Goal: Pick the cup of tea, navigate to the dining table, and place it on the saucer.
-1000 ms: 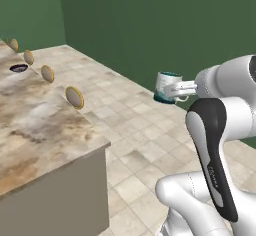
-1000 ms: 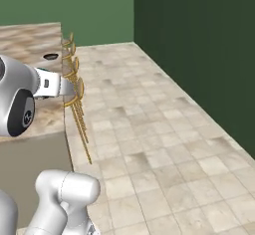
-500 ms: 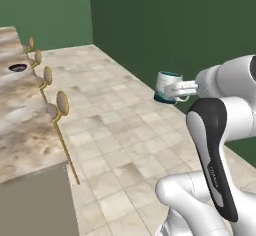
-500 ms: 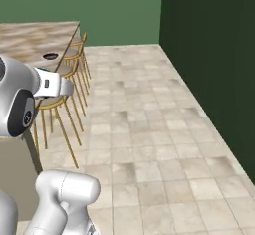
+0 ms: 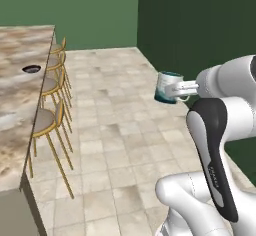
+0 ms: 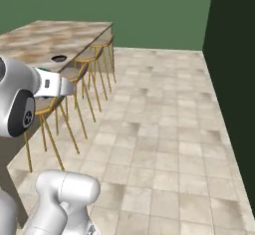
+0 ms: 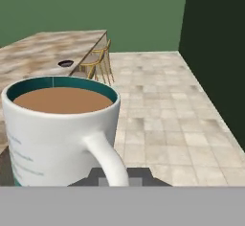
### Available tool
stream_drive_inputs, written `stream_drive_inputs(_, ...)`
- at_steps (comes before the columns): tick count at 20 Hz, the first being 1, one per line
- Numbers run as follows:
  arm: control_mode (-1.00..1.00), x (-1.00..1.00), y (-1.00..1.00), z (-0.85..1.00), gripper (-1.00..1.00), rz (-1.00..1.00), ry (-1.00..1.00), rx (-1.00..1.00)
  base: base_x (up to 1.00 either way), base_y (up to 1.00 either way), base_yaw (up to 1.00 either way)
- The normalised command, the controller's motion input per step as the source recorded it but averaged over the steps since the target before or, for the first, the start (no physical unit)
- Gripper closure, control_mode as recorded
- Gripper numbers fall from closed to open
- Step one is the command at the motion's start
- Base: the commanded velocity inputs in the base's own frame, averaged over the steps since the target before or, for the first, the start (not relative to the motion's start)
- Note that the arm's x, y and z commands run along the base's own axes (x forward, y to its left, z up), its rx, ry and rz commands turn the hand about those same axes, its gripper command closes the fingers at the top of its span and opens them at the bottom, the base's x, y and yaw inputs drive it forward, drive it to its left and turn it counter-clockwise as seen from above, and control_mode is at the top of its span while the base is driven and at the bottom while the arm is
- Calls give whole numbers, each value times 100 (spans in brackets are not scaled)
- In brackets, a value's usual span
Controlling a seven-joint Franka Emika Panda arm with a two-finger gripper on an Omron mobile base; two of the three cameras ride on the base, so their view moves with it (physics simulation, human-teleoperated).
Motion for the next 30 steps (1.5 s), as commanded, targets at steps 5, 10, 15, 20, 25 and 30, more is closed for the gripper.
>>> stream_drive_inputs(5, 100, 0, 0, 0, 100, 0, 0, 0, 98, -89, 50)
stream_drive_inputs(10, 100, 0, 0, 0, 100, 0, 0, 0, 99, -86, 51)
stream_drive_inputs(15, 100, 0, 0, 0, 100, 0, 0, 0, 98, -82, 53)
stream_drive_inputs(20, 100, 0, 0, 0, 100, 0, 0, 0, 98, -80, 53)
stream_drive_inputs(25, 100, 0, 0, 0, 100, 0, 0, 0, 95, -84, 52)
stream_drive_inputs(30, 100, 0, 0, 0, 100, 0, 0, 0, 81, -97, 45)
